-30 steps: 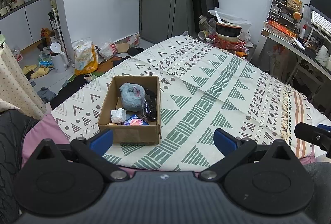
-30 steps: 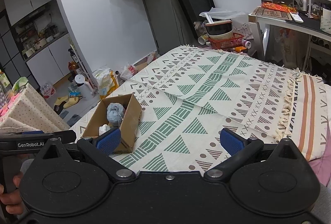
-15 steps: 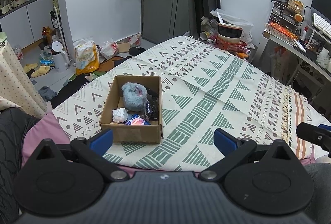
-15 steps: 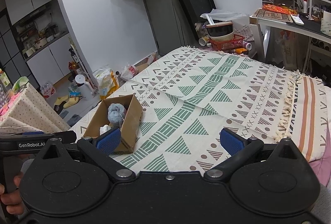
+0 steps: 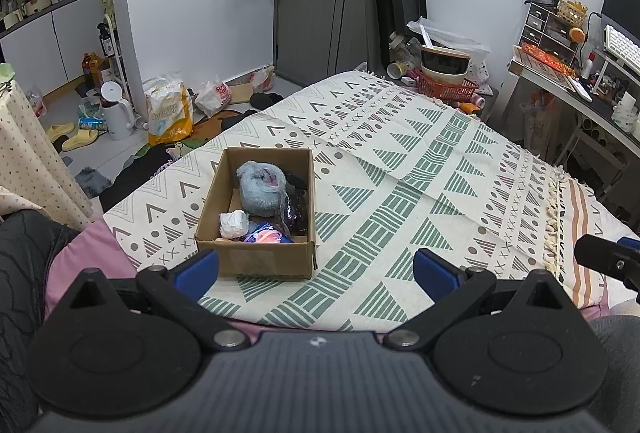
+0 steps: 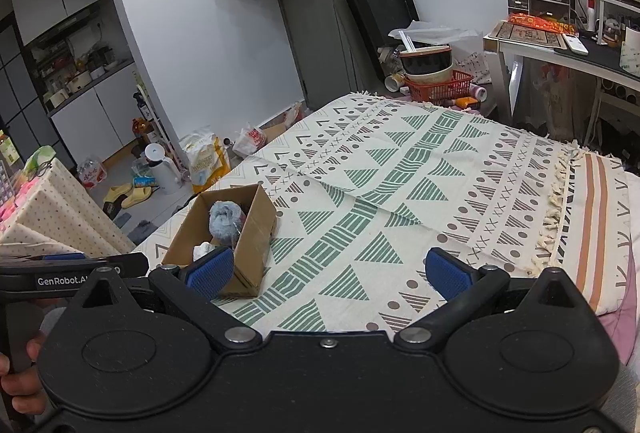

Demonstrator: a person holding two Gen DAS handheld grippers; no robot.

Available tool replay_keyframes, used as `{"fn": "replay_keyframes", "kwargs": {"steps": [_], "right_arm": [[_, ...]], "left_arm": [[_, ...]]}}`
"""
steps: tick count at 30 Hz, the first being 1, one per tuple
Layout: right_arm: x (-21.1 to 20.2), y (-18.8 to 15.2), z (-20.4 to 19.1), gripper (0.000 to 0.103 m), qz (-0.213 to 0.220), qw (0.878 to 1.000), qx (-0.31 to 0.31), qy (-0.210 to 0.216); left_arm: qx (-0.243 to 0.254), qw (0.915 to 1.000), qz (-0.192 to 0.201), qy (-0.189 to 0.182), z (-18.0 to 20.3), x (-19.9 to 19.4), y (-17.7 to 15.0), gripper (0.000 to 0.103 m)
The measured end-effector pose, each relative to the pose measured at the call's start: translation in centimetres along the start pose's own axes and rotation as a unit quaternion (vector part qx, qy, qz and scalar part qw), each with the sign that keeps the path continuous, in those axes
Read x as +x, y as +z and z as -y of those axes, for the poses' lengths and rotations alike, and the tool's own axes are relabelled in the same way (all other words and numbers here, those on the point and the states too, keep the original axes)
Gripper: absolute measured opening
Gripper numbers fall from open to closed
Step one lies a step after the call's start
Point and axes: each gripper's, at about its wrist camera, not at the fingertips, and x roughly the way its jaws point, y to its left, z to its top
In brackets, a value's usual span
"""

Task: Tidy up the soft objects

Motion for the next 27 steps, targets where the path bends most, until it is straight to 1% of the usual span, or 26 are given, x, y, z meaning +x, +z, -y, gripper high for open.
{"fn": "replay_keyframes", "kwargs": {"steps": [17, 27], "right_arm": [[0.07, 0.04, 0.09, 0.103, -0.002, 1.0, 0.002, -0.001], [0.42, -0.11, -0.12, 0.103, -0.001, 1.0, 0.005, -0.008]], "left_arm": [[0.001, 1.0, 0.002, 0.003, -0.02, -0.17, 0.26, 0.102], [0.011, 0.9999, 0.008, -0.009, 0.31, -0.07, 0.08, 0.102]]}}
